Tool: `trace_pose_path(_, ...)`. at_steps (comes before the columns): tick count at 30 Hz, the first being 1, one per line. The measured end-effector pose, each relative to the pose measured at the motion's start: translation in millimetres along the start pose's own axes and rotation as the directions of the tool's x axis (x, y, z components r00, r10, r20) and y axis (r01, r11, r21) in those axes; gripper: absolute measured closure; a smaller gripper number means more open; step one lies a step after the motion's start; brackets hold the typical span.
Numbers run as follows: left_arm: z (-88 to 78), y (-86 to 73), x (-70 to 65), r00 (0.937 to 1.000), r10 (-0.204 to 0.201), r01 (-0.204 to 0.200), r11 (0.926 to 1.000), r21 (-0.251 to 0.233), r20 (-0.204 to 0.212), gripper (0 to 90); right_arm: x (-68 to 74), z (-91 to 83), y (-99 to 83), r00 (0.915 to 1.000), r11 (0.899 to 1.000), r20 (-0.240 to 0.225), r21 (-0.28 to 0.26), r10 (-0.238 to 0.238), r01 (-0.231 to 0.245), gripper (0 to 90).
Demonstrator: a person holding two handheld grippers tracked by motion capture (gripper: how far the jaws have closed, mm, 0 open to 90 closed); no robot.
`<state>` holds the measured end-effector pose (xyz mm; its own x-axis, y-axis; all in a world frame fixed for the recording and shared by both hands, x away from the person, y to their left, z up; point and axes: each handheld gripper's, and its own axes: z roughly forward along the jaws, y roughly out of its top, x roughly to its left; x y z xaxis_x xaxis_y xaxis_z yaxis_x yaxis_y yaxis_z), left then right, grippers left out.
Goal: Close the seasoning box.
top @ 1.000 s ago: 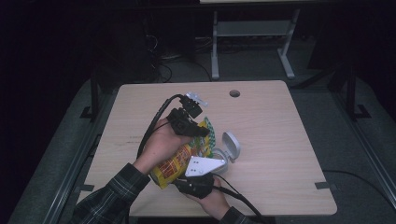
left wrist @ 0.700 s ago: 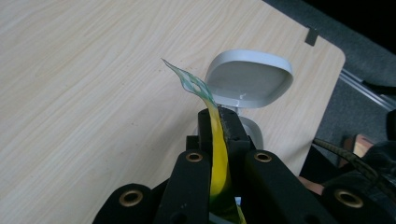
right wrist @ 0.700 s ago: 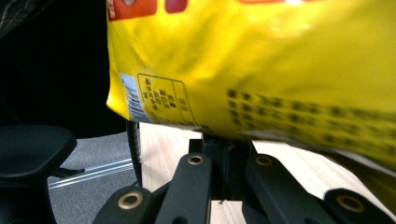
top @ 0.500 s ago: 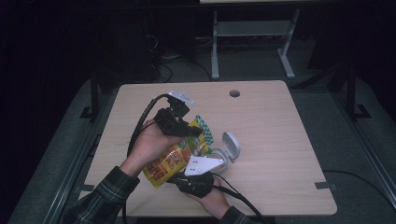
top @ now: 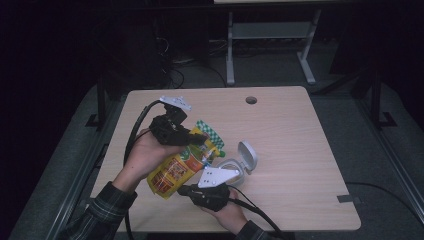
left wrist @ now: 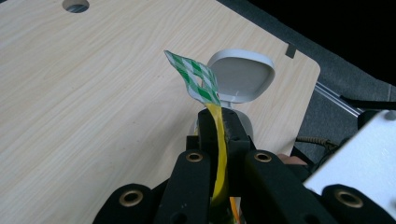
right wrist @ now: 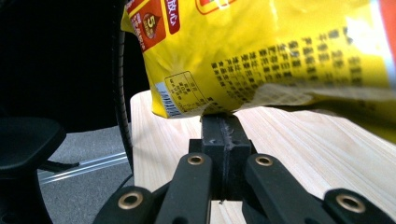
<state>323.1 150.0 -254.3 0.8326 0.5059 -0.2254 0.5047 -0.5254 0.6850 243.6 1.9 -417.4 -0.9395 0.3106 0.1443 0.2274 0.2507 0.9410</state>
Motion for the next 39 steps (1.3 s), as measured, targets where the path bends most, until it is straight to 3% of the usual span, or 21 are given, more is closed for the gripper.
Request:
trace_pose_path(9, -19.5, -14.7, 16.1, 0.9997, -0.019, 0.019, 0.9991, -0.039, -0.017, 90.0, -3.5, -7.0, -0.6, 0.9998, 1.000, 0.017, -0.010, 0.014, -0.013, 89.8)
trace_pose_path(18, -24.3, -29.9, 33.3, 0.9987, -0.036, 0.033, 0.9968, -0.073, -0.035, 90.0, -6.3, -22.4, 0.2, 0.9993, 1.000, 0.033, -0.024, 0.017, -0.017, 89.9)
trace_pose_path(29, -16.8, -39.7, 48.9, 0.9980, -0.033, 0.027, 0.9938, -0.108, -0.054, 90.0, -7.9, -50.7, -8.2, 0.9985, 1.000, 0.052, 0.002, 0.018, -0.018, 89.8)
trace_pose_path(39, -0.4, -38.7, 59.2, 0.9985, 0.007, -0.014, 0.9904, -0.138, -0.054, 89.9, -20.6, -80.3, -16.1, 0.9969, 0.999, 0.064, 0.003, 0.045, -0.045, 89.9)
